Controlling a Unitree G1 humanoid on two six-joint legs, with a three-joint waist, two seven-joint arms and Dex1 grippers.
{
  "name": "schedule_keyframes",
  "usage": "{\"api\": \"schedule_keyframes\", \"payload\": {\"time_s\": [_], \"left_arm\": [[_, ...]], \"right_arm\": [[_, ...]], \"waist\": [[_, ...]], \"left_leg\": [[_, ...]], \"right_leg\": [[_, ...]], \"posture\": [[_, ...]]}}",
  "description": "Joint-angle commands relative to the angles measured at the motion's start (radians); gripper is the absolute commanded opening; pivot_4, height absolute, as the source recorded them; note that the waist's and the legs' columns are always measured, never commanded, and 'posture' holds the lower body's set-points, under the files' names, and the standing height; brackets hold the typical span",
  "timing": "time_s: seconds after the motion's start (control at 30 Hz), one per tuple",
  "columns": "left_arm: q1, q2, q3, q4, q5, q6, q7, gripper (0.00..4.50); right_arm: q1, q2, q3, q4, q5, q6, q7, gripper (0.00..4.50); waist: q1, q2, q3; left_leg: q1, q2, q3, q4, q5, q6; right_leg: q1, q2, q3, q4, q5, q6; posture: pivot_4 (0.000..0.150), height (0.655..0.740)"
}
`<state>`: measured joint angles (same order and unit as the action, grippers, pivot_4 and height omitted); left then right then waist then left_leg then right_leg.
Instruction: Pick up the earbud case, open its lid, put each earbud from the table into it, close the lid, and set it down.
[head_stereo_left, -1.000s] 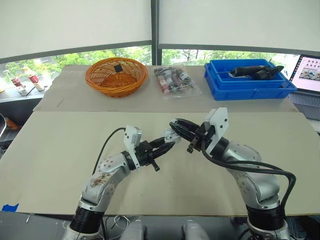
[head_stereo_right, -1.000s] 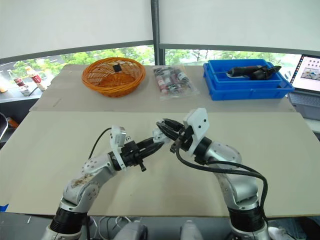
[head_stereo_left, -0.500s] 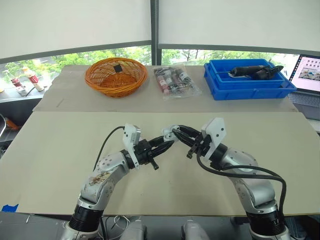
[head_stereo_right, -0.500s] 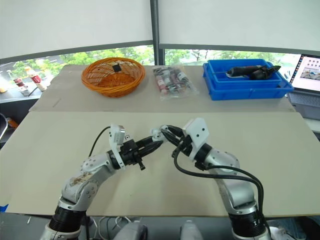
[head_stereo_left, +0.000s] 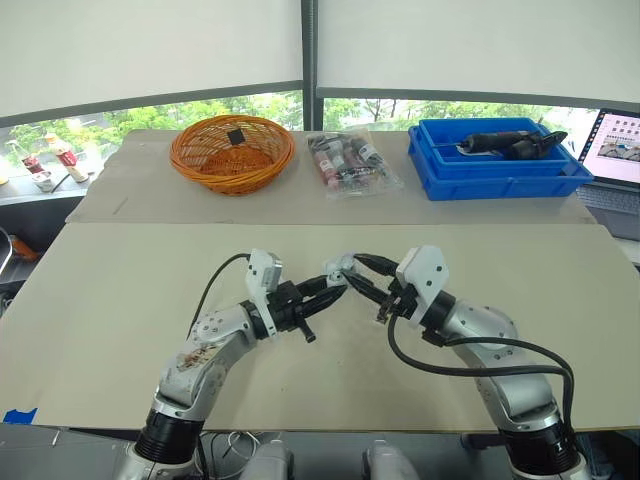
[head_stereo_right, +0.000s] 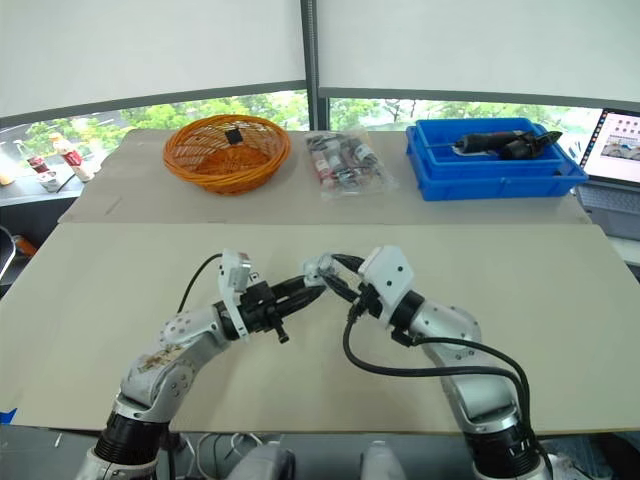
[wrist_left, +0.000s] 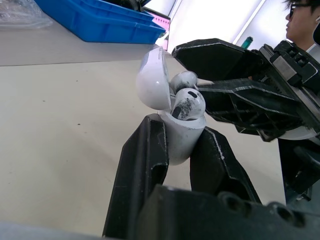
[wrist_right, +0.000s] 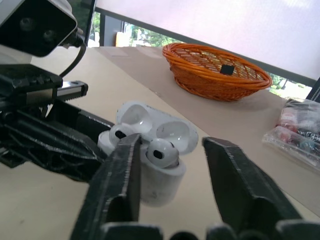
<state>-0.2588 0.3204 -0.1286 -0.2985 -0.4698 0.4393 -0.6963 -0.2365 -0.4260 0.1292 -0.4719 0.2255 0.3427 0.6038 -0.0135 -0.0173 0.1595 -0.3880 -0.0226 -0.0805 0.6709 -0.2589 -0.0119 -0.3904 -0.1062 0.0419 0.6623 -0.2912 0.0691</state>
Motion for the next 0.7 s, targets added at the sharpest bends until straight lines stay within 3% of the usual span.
{"api": "schedule_keyframes", "payload": {"time_s": [0.03,0.07,0.17,0.3,0.43,0.57,0.7], "left_arm": [[-0.005,-0.008,-0.004,-0.058,-0.004,-0.041,-0.015,0.61],[-0.003,-0.007,-0.005,-0.058,-0.003,-0.042,-0.015,0.61],[-0.001,-0.001,-0.002,-0.052,-0.001,-0.047,-0.019,0.61],[-0.014,0.024,-0.016,-0.020,-0.005,-0.054,-0.077,0.61],[-0.048,0.038,-0.074,0.012,-0.007,-0.070,-0.187,0.61],[-0.109,0.047,-0.159,0.063,0.019,-0.119,-0.320,0.61],[-0.147,0.040,-0.215,0.112,0.040,-0.167,-0.408,0.61]], "right_arm": [[-0.001,-0.012,-0.011,-0.056,0.039,0.041,0.010,3.46],[0.000,-0.022,-0.026,-0.075,0.057,0.060,0.016,3.79],[0.009,-0.074,-0.104,-0.130,0.138,0.142,0.035,3.79],[0.035,-0.255,-0.316,-0.158,0.273,0.285,0.107,3.79],[0.000,-0.356,-0.385,-0.117,0.336,0.342,0.147,3.79],[-0.061,-0.476,-0.317,-0.020,0.316,0.331,0.277,2.69],[-0.176,-0.523,-0.188,0.080,0.290,0.323,0.391,1.27]], "waist": [[0.000,0.000,0.000],[0.001,0.000,0.000],[0.002,0.000,0.000],[0.008,0.000,0.000],[0.002,0.000,0.000],[0.000,0.000,0.000],[-0.005,0.000,0.000]], "left_leg": [[0.000,0.000,0.000,0.000,0.000,0.000],[0.000,0.000,0.000,0.000,0.000,0.000],[0.000,0.000,0.000,0.000,0.000,0.000],[-0.001,0.000,0.000,0.000,0.000,0.000],[0.000,0.000,0.002,0.000,0.000,0.000],[-0.001,0.000,0.006,0.000,0.000,0.001],[-0.001,0.001,0.007,-0.001,-0.001,0.001]], "right_leg": [[0.000,0.000,0.000,0.000,0.000,0.000],[0.000,0.000,0.000,0.000,0.000,0.000],[0.000,0.000,0.000,-0.001,0.000,0.000],[0.001,0.000,0.000,-0.002,0.000,0.000],[0.002,0.000,-0.001,-0.004,0.000,0.000],[0.002,0.001,0.000,-0.004,0.000,0.000],[0.002,0.001,0.000,-0.005,0.000,0.000]], "posture": [[0.150,0.7400],[0.150,0.7400],[0.150,0.7400],[0.150,0.7400],[0.150,0.7400],[0.150,0.7400],[0.150,0.7400]]}}
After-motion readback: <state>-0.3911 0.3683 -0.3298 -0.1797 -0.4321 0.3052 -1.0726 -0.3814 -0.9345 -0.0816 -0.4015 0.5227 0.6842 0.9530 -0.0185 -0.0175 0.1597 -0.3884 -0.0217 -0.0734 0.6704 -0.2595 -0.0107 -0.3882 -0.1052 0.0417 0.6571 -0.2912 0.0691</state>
